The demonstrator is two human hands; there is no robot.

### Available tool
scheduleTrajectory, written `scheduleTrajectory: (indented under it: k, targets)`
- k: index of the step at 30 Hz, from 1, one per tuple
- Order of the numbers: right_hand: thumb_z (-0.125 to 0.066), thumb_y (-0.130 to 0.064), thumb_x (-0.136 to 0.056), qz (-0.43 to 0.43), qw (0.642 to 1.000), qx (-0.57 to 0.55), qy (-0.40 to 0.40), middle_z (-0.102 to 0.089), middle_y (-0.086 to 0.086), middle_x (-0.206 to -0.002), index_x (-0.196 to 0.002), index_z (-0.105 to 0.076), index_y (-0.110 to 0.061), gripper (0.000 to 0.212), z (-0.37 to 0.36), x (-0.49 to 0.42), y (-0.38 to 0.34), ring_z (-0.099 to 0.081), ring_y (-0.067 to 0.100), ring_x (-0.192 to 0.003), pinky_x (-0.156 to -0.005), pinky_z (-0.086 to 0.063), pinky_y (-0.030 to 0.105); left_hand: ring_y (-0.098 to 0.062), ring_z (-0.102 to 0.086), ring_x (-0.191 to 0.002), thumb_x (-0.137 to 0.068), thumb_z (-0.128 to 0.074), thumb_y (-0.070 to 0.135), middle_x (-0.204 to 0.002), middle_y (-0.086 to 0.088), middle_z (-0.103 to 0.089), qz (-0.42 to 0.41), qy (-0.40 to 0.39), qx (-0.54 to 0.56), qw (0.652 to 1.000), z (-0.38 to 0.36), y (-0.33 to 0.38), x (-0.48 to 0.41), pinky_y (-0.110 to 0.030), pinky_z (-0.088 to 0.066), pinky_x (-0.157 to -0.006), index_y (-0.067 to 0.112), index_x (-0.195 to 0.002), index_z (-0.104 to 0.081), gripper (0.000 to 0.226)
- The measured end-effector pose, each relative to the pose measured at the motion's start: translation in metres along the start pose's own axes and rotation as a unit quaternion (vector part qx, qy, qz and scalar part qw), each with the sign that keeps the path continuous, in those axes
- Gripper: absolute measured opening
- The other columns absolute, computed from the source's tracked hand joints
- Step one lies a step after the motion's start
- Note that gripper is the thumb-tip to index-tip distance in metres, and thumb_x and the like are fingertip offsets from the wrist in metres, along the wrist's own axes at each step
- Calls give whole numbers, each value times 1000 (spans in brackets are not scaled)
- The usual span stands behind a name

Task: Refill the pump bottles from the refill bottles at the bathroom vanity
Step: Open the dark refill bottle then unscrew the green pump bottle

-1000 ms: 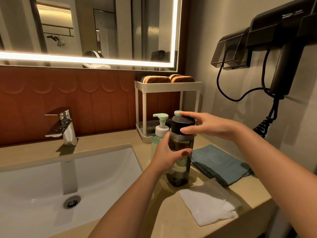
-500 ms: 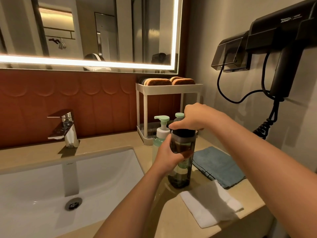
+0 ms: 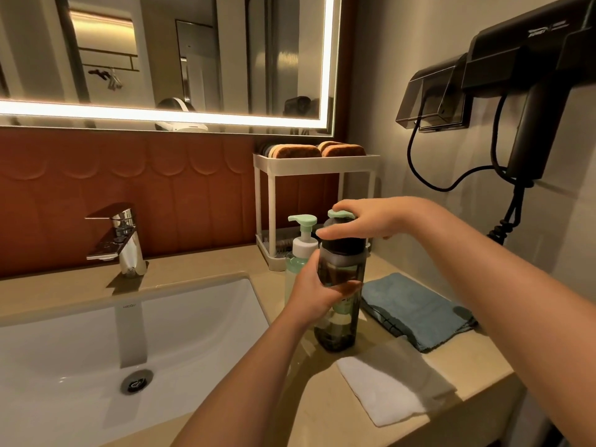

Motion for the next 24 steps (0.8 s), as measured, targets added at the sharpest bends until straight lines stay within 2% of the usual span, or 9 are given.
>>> scheduleTrajectory:
  k: [2, 4, 6, 8, 12, 17, 19, 21, 24]
  targets:
    - [-38, -78, -75, -45, 989, 118, 77, -50, 4, -128, -135, -40, -20, 84, 5, 1, -1, -49, 24, -115, -84, -47, 34, -9, -56, -107, -74, -77, 15, -111, 6, -61, 0, 2, 2, 1000, 0, -1, -1, -30, -48, -93, 27, -121, -46, 57]
    - [-32, -84, -71, -57, 967, 206, 139, -56, 3, -100, -109, -53, -15, 81, 9, 0, -6, -54, 23, -96, -75, -48, 32, -10, -57, -105, -73, -77, 14, -109, 6, -62, 2, 4, 9, 1000, 0, -1, -1, -26, -48, -89, 29, -120, -46, 58]
    - [-37, -80, -74, -33, 965, 205, 161, -52, 0, -77, -89, -49, -15, 68, 9, -2, -12, -54, 19, -80, -64, -43, 27, -11, -58, -106, -73, -77, 14, -110, 5, -62, 6, 5, 12, 1000, -1, -3, -1, -27, -48, -89, 30, -120, -45, 59]
    - [-46, -71, -79, -12, 976, 162, 144, -48, -1, -69, -86, -48, -14, 58, 8, -5, -15, -51, 14, -69, -54, -38, 22, -11, -58, -107, -73, -77, 14, -111, 4, -62, 3, 6, 8, 1000, -1, -2, -1, -28, -48, -90, 28, -120, -46, 58]
    - [-54, -51, -85, -4, 995, 93, 46, -57, 4, -98, -115, -55, -13, 48, 5, -8, -13, -55, 18, -89, -61, -45, 21, -12, -56, -109, -73, -78, 16, -113, 3, -62, 4, 5, 8, 1000, 0, -3, -1, -31, -48, -92, 27, -120, -47, 57]
    - [-61, -23, -86, 21, 996, 72, -47, -38, 5, -138, -141, -34, -31, 61, 3, -2, -21, -44, 26, -121, -91, -48, 32, -13, -54, -113, -75, -77, 26, -118, 3, -60, 2, 3, -3, 1000, -1, -3, -1, -31, -47, -95, 25, -122, -46, 56]
    - [-62, -40, -84, 11, 996, 88, -31, -31, 4, -147, -144, -26, -32, 70, 2, 0, -21, -37, 28, -130, -97, -44, 36, -15, -53, -116, -78, -74, 18, -121, 2, -59, 17, 5, 10, 1000, -1, -5, -1, -31, -45, -95, 25, -125, -45, 56]
    - [-54, -62, -80, -12, 992, 127, 14, -35, 5, -146, -144, -28, -25, 79, 3, -1, -18, -39, 27, -129, -90, -45, 35, -16, -54, -116, -77, -74, 12, -120, 2, -60, 25, 6, 27, 999, -1, -7, -2, -32, -45, -95, 26, -125, -45, 58]
    - [-44, -77, -74, -32, 973, 205, 106, -58, 6, -115, -128, -49, -15, 82, 6, -5, -17, -55, 22, -100, -68, -44, 28, -15, -57, -111, -73, -77, 12, -114, 3, -62, 16, 5, 22, 1000, -1, -6, -3, -34, -47, -96, 29, -120, -46, 59]
Point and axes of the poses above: each hand's wrist, its own x-axis away from the middle knuckle, its own z-axis out of the back of the hand, y = z × x, the point moved 7 cm from there along -x, towards the middle knuckle
